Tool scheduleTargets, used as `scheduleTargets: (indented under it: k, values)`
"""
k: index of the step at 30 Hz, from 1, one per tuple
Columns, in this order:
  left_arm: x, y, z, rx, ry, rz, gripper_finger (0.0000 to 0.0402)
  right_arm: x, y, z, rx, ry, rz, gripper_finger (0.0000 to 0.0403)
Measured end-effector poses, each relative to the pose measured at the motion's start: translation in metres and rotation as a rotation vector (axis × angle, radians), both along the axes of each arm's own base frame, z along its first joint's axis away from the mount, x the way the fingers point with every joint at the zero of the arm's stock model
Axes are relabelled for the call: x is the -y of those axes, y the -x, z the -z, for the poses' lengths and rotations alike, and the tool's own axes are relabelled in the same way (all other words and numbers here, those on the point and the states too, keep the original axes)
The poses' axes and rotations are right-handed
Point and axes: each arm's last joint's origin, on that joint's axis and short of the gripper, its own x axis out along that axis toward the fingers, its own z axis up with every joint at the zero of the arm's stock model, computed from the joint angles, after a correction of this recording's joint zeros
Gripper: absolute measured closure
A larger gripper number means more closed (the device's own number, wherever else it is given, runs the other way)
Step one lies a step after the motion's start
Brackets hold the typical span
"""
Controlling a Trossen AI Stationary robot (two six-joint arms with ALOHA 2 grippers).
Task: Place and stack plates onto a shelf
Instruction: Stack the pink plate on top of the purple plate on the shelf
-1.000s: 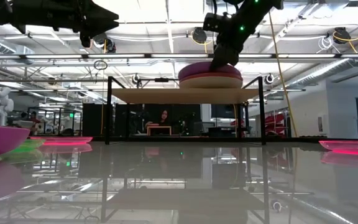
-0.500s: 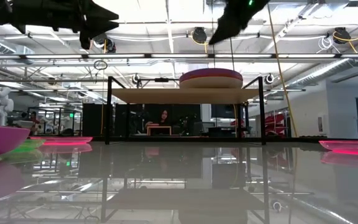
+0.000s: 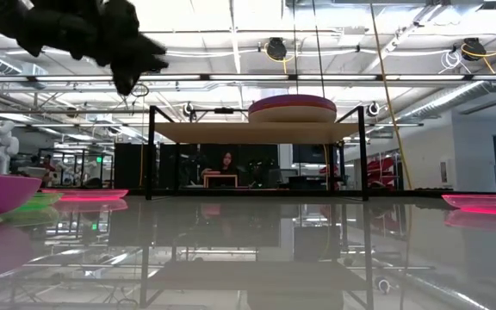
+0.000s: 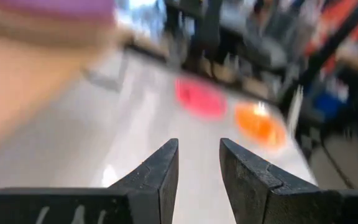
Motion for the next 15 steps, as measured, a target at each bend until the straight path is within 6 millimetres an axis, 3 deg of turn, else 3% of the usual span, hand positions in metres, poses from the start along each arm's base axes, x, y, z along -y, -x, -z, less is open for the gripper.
scheduleTargets:
  k: [6, 10, 15]
  values:
    - [0.022, 0.005, 0.033, -0.355, 0.126, 0.084, 0.0280, -0.012, 0.000, 0.016, 0.002, 0.103, -0.065, 0.0262]
    - [0.038, 0.008, 0.052, -0.562, 0.172, 0.084, 0.0280, -0.011, 0.000, 0.021, 0.009, 0.126, -0.007, 0.0263]
    - [0.065, 0.005, 0.067, -0.688, 0.173, 0.221, 0.0280, -0.009, 0.000, 0.029, 0.002, 0.137, 0.042, 0.0263]
